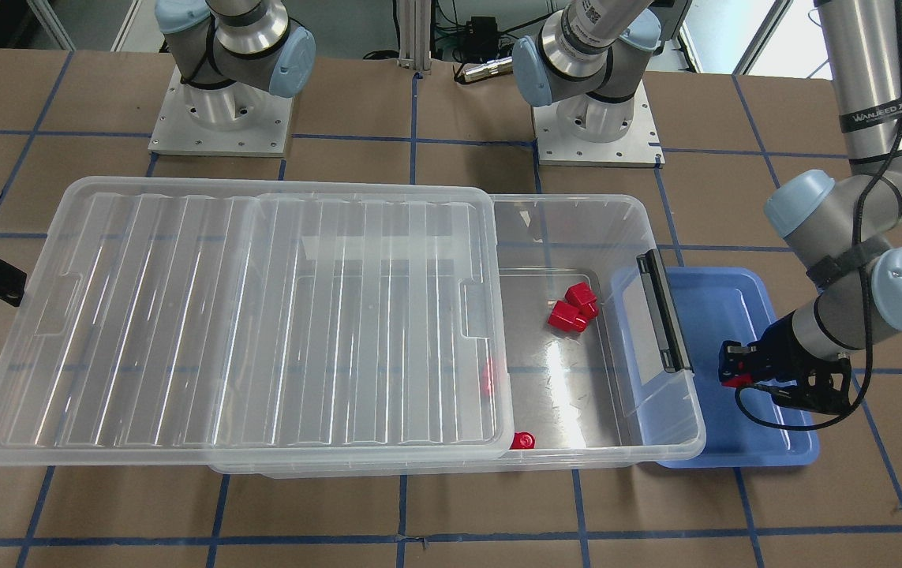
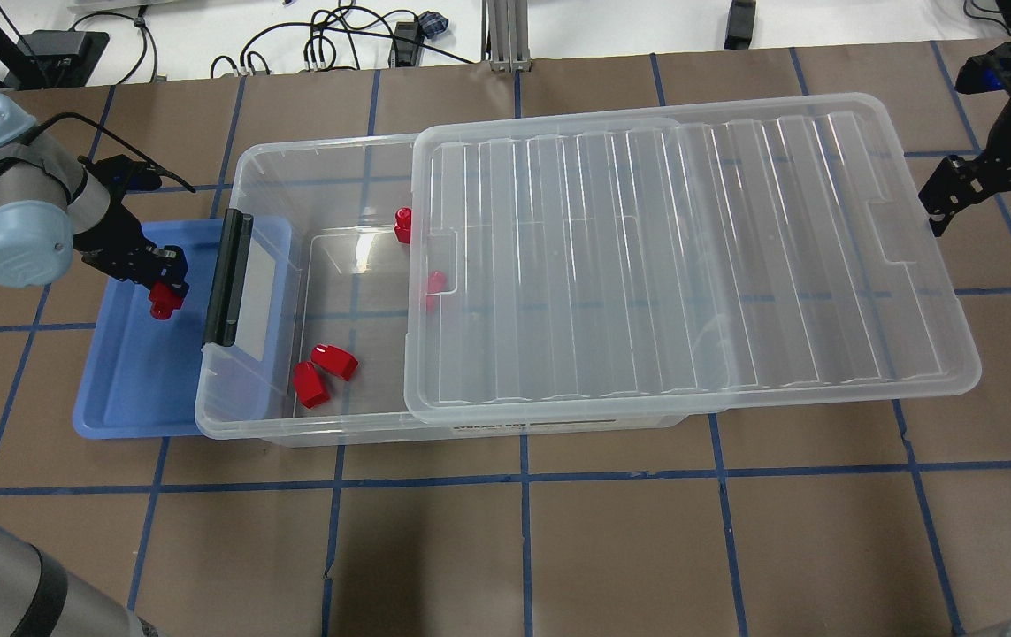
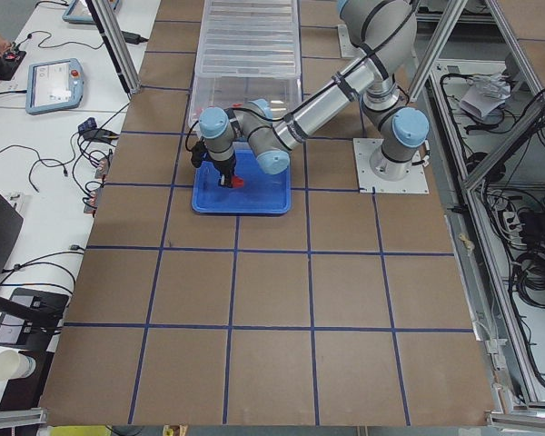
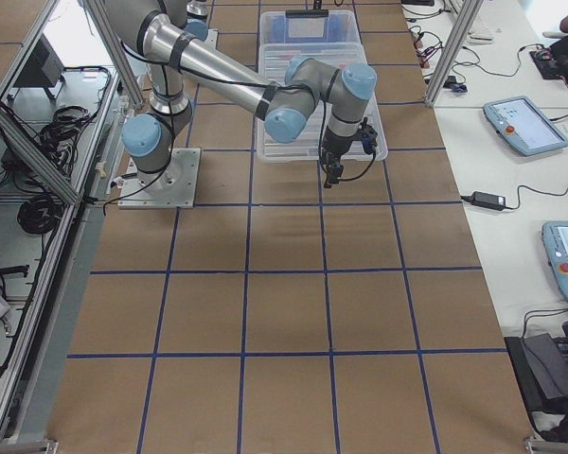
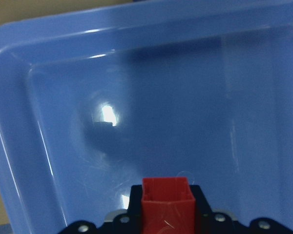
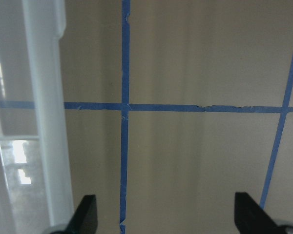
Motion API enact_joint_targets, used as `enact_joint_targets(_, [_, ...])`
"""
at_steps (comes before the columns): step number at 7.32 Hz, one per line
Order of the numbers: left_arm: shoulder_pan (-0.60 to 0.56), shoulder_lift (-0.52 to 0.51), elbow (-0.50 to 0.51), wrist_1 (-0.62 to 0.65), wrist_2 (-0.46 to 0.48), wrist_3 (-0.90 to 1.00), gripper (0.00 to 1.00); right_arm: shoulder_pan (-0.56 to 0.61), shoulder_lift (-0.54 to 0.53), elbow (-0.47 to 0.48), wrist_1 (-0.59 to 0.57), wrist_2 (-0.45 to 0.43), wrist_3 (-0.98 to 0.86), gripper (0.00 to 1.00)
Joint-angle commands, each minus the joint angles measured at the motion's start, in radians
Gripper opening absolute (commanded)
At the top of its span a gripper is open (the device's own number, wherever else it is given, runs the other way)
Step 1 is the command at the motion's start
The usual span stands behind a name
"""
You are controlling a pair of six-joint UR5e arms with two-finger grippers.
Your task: Place red block in blue tray from box
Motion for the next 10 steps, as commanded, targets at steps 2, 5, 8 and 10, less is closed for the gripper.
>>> enact_joint_targets(2, [-0.022,0.092,0.052,-0.126,0.013,-0.075,1.0,0.001,0.0,0.005,0.003,0.0,0.002,1.0])
enact_joint_targets(5, [-0.155,0.224,0.285,-0.535,0.015,-0.281,1.0,0.004,0.001,0.006,0.004,0.017,0.017,1.0])
enact_joint_targets(8, [-0.465,0.305,0.341,-0.614,0.124,-0.587,1.0,0.015,-0.011,0.052,0.003,0.025,0.107,1.0])
enact_joint_targets(10, [-0.496,0.345,0.313,-0.611,0.128,-0.578,1.0,0.03,-0.014,0.052,0.004,0.062,0.129,1.0])
